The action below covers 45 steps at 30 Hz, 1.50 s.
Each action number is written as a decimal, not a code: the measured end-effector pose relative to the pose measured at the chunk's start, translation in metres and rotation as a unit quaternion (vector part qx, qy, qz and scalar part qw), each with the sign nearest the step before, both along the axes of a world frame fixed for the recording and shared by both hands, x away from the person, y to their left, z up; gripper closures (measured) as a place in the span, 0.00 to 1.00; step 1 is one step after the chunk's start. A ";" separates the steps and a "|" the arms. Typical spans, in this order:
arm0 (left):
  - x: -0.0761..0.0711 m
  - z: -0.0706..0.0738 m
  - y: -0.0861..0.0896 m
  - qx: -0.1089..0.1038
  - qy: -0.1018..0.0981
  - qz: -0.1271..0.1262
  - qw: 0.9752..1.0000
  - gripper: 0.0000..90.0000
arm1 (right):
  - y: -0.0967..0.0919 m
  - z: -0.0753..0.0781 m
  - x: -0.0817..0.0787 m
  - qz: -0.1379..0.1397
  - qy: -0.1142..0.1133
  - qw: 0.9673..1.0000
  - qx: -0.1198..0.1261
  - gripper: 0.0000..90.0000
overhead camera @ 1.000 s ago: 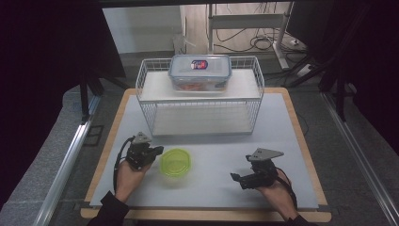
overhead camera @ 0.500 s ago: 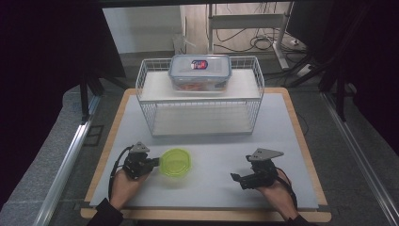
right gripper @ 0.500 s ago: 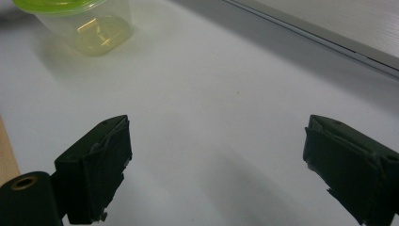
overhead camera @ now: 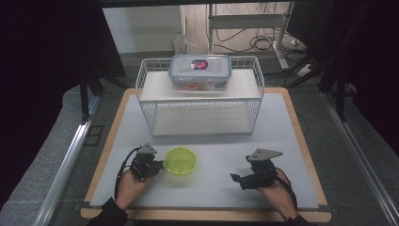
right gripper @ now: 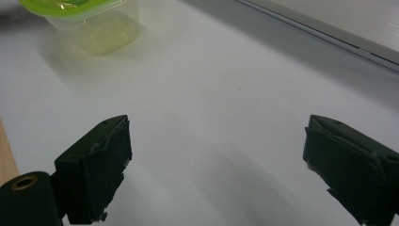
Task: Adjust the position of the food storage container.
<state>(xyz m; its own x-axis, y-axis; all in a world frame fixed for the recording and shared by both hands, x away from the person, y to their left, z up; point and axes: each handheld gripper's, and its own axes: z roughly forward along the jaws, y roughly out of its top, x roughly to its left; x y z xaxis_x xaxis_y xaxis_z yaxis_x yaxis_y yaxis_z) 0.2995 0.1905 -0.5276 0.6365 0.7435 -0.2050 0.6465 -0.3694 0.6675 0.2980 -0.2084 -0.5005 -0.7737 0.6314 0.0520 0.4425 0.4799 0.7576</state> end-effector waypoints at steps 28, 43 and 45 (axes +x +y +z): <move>0.003 -0.004 -0.055 0.014 0.003 -0.063 0.998 1.00 | 0.001 -0.002 0.000 0.000 0.004 1.000 -0.004 0.09; -0.004 0.006 -0.053 0.019 -0.022 -0.057 0.998 0.94 | -0.002 -0.002 0.002 -0.008 0.015 1.000 0.000 0.09; -0.009 0.008 -0.048 0.021 -0.033 -0.053 0.998 0.87 | -0.002 -0.002 0.003 -0.013 0.017 1.000 0.001 0.09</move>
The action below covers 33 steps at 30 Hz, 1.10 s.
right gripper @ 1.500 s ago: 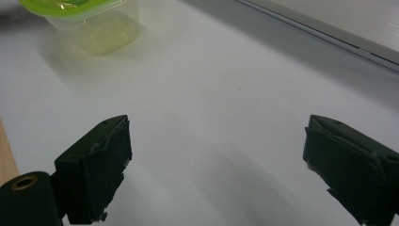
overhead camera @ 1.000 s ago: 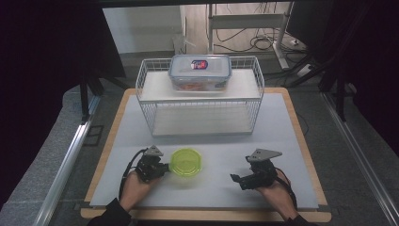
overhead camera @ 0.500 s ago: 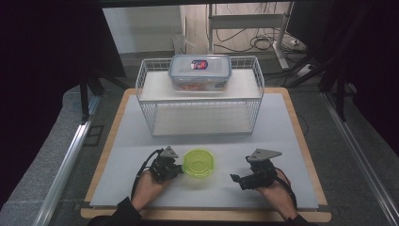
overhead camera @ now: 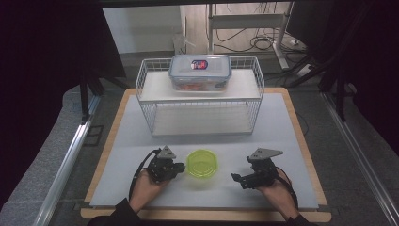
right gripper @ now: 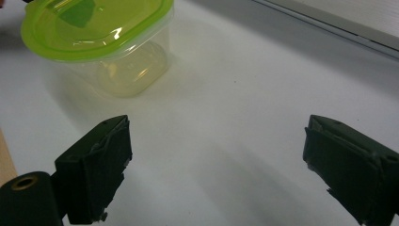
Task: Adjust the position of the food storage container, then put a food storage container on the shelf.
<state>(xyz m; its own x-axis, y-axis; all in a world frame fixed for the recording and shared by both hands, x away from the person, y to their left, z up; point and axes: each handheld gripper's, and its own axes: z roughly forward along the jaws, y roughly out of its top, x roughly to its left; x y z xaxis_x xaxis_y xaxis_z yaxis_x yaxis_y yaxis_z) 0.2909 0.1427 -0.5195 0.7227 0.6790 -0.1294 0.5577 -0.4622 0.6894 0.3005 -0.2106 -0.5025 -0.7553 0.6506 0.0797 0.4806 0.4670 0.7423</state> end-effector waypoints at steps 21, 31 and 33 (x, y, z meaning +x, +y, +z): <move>-0.049 0.009 0.042 -0.017 -0.079 0.024 0.996 0.10 | -0.002 -0.001 0.002 -0.003 0.004 1.000 0.011 0.06; -0.051 0.006 0.040 0.002 -0.100 0.022 0.995 0.05 | 0.002 -0.004 0.002 -0.004 0.028 1.000 0.003 0.03; -0.051 0.006 0.039 0.006 -0.102 0.017 0.995 0.05 | 0.003 -0.003 0.001 -0.002 0.034 0.999 0.007 0.02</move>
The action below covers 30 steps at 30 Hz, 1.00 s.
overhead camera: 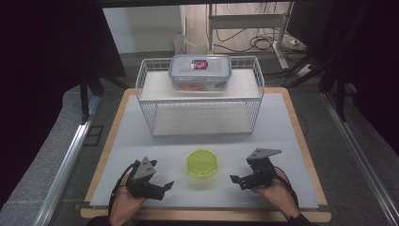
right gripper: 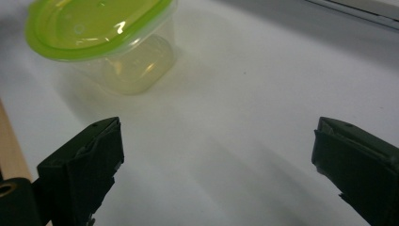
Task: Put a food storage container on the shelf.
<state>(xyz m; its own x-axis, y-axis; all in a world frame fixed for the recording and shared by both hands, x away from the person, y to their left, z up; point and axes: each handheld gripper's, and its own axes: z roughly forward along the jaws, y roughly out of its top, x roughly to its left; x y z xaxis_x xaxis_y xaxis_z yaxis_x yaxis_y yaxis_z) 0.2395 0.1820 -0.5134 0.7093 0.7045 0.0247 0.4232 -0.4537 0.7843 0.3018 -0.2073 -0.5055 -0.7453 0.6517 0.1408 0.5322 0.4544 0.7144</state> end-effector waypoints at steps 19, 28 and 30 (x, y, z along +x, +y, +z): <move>-0.010 -0.004 -0.008 0.007 0.002 -0.034 0.999 0.06 | 0.009 0.019 0.000 -0.028 0.021 0.998 0.057 0.28; -0.011 -0.005 -0.008 -0.002 0.004 -0.037 0.999 0.07 | 0.021 0.019 0.004 -0.049 0.060 0.991 0.107 0.43; -0.011 -0.005 -0.008 -0.003 0.004 -0.036 0.999 0.07 | 0.026 0.018 0.006 -0.054 0.073 0.990 0.112 0.46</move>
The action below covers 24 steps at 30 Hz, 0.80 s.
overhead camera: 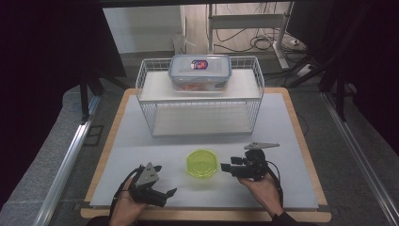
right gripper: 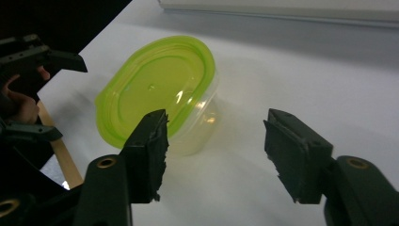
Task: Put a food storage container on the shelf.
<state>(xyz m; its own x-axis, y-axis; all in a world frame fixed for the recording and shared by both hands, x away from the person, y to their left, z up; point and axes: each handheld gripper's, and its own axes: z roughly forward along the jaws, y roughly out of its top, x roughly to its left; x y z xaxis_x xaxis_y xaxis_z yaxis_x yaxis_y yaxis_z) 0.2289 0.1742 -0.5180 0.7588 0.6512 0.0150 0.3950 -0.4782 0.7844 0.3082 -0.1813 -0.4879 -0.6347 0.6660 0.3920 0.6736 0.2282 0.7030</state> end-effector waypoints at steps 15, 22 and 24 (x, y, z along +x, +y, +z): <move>0.000 0.000 -0.001 -0.002 0.001 -0.004 1.000 0.07 | 0.030 -0.011 0.019 -0.023 0.070 0.997 0.032 0.76; -0.001 -0.001 -0.002 0.001 0.001 -0.006 1.000 0.07 | 0.032 -0.014 0.028 -0.028 0.102 0.992 0.066 0.86; 0.000 -0.001 -0.002 0.001 0.001 -0.006 1.000 0.07 | 0.033 -0.016 0.029 -0.024 0.110 0.991 0.078 0.87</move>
<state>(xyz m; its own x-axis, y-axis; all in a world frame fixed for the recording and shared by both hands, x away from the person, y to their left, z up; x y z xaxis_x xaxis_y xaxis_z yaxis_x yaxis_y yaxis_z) 0.2284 0.1725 -0.5186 0.7661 0.6426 0.0149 0.3905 -0.4837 0.7833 0.3369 -0.1482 -0.5035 -0.4912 0.6145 0.6173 0.8218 0.0920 0.5623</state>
